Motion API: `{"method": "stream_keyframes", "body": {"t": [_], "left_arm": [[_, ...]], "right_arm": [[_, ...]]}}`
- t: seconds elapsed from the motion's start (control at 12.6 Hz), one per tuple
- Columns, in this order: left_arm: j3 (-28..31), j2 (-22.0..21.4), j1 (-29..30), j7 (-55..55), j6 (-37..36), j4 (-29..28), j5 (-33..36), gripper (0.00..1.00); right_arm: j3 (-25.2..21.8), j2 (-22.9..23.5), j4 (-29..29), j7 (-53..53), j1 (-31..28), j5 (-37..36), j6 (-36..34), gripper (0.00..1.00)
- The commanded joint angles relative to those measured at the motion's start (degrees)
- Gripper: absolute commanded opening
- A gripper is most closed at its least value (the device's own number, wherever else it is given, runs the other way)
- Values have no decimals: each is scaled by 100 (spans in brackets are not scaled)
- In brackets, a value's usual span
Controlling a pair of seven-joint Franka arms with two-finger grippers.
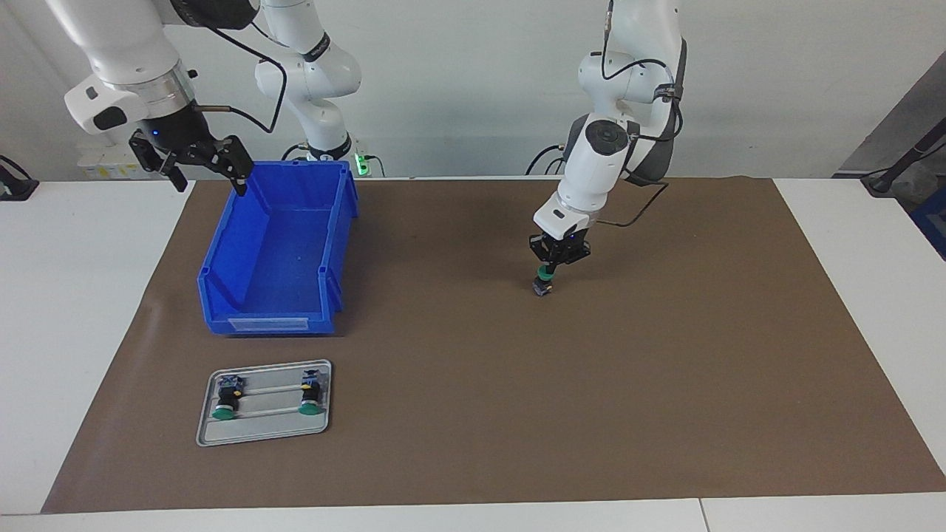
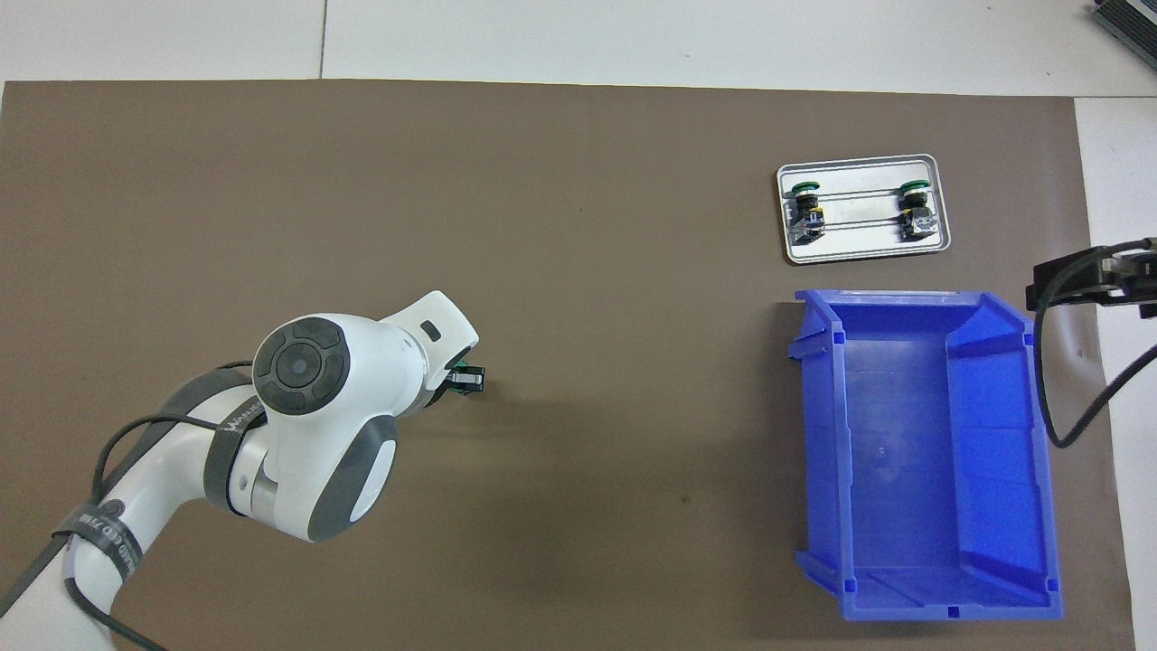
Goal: Place and press button with both arms
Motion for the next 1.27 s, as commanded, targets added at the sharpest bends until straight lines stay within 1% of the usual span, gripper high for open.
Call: {"method": "stream_keyframes", "body": {"t": [0.0, 0.4, 0.56, 0.64, 0.8, 0.95, 1.03, 1.19], "left_arm": [[51, -6, -101, 2, 339, -270, 96, 0], [60, 152, -180, -7, 524, -288, 96, 0], [60, 187, -171, 1, 419, -174, 96, 0], [68, 205, -163, 2, 305, -8, 96, 0], [68, 371, -110, 2, -325, 579, 105, 1], [77, 398, -75, 10, -819, 1011, 105, 1], [112, 398, -75, 28, -943, 1152, 105, 2], [121, 424, 152, 115, -1206, 1582, 105, 4]], "right_arm": [[-23, -106, -123, -127, -16, 105, 17, 100], [-23, -106, -123, -127, -16, 105, 9, 100], [-23, -106, -123, -127, -16, 105, 8, 100], [-23, -106, -123, -127, -16, 105, 8, 100], [-23, -106, -123, -127, -16, 105, 17, 100], [-23, -106, -123, -127, -16, 105, 8, 100], [-23, -106, -123, -127, -16, 105, 17, 100], [-23, -106, -123, -127, -16, 105, 17, 100]]}}
